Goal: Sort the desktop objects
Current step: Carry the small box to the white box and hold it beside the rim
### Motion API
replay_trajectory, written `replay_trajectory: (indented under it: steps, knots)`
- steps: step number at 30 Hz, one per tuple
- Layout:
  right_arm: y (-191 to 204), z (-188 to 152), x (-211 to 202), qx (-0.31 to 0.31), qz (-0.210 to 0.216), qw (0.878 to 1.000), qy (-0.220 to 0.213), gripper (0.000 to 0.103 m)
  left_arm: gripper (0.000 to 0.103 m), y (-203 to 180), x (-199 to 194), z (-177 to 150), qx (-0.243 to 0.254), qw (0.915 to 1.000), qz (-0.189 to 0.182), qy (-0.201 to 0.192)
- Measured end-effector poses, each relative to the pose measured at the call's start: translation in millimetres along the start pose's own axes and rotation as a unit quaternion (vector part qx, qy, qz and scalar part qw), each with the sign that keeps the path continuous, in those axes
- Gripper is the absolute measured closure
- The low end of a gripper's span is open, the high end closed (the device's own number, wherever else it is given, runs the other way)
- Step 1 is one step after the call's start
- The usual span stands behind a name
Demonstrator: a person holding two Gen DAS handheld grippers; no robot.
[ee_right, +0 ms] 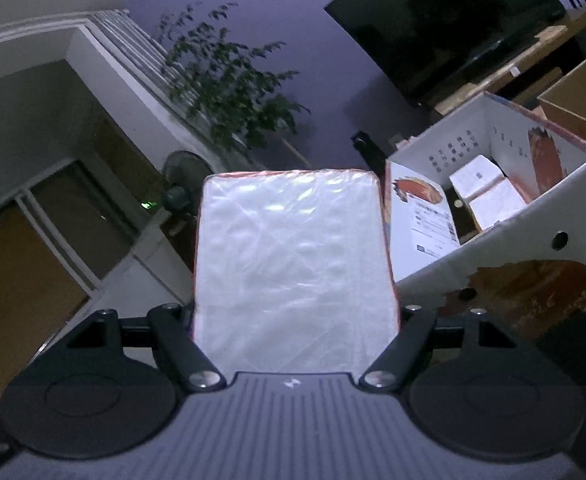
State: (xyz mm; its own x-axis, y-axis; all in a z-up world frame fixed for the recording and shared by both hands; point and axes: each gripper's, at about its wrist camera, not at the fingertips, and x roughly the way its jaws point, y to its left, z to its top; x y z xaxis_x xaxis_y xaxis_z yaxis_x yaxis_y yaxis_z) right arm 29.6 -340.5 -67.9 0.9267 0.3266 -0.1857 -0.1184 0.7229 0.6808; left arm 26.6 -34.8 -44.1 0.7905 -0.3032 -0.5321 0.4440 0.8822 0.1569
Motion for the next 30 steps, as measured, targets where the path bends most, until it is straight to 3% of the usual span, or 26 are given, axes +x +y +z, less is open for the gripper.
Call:
replay_trajectory:
  steps: [9, 21, 30]
  knots:
    - [-1, -23, -40, 0.01, 0.022, 1.0, -0.012, 0.026, 0.029, 8, -18, -9, 0.023, 0.9994, 0.025, -0.006]
    - [33, -44, -37, -0.049, 0.046, 0.997, 0.033, 0.026, 0.032, 31, -19, -21, -0.038, 0.9987, 0.032, -0.007]
    - [27, -43, -43, -0.027, 0.047, 0.998, 0.024, 0.026, 0.026, 13, -17, -22, 0.006, 0.9995, 0.029, -0.013]
